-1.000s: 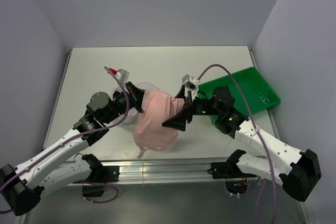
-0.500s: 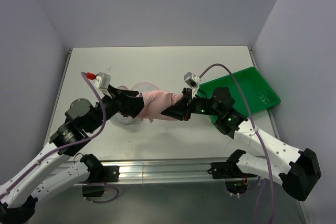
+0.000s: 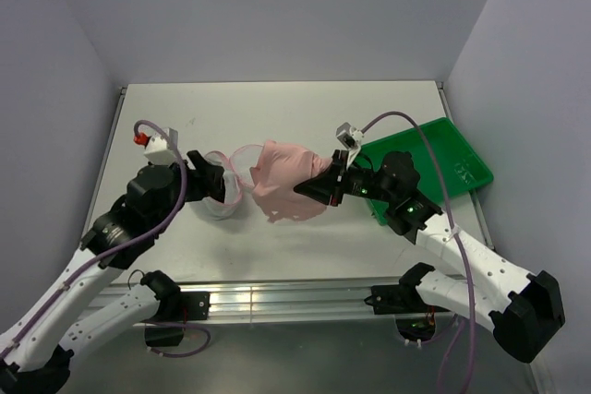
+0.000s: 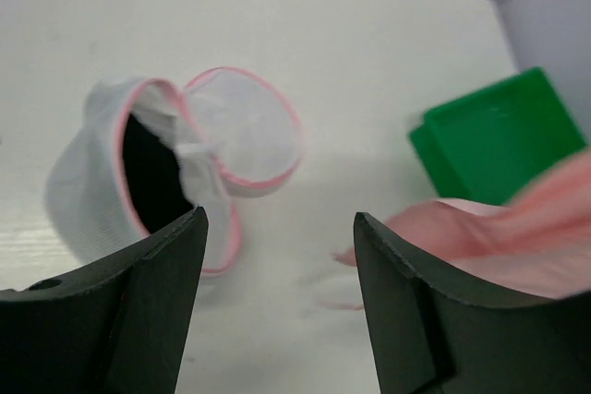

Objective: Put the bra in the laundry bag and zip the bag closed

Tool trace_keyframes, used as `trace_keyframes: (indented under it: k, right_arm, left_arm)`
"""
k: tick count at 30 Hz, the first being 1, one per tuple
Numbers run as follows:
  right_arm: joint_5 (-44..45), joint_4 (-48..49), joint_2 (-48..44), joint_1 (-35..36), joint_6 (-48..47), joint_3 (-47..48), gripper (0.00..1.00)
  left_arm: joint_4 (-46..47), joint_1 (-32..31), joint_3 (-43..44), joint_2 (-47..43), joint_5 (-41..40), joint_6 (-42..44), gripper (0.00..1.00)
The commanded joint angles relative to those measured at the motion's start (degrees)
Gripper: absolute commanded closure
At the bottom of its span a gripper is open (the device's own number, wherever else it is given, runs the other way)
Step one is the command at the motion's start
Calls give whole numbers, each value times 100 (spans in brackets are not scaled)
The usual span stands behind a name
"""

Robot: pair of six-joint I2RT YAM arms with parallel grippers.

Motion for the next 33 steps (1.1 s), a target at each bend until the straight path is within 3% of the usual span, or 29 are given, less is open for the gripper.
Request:
trace_keyframes:
  k: [1,5,13,14,15,17,18,21,29,33]
  right_arm:
    - [257,-110,-234,-116,-187,67,100]
    - [715,-428,-392,-116,-328,181,100]
    - [1374,-639,-287,-116,-372,752,100]
    - [1392,-700,-208,-116,-355,805,100]
    - [1444,-718,-199,-116,-328,875,100]
    - [1558,-736,-260,-116,-328,884,100]
    - [1724,-744,-278,-116,-311,884,100]
    - [1840,-920,-331,-116,-267,1007,100]
    - [2437,-823,-243,-108,120,1481,100]
    - [2763,-674,-129,-99,269,1693,100]
  left_arm:
    - [-249,457,-306,396,-458,-160,30]
    - [76,1056,-509,976,-527,-99,30]
    - [33,1030,-448,1830,-1311,-230,36]
    - [76,1013,-456,1873,-1319,-231,40]
    - [286,995,-526,1900,-1311,-213,58]
    - [445,995,-536,1979,-1171,-134,71]
    - [472,969,-492,2110,-1100,-134,85]
    - [683,671,-535,2286,-1100,-134,100]
    - [2604,125,-1211,1708,628,-309,100]
    - [3038,28,-1607,1067,1018,-651,100]
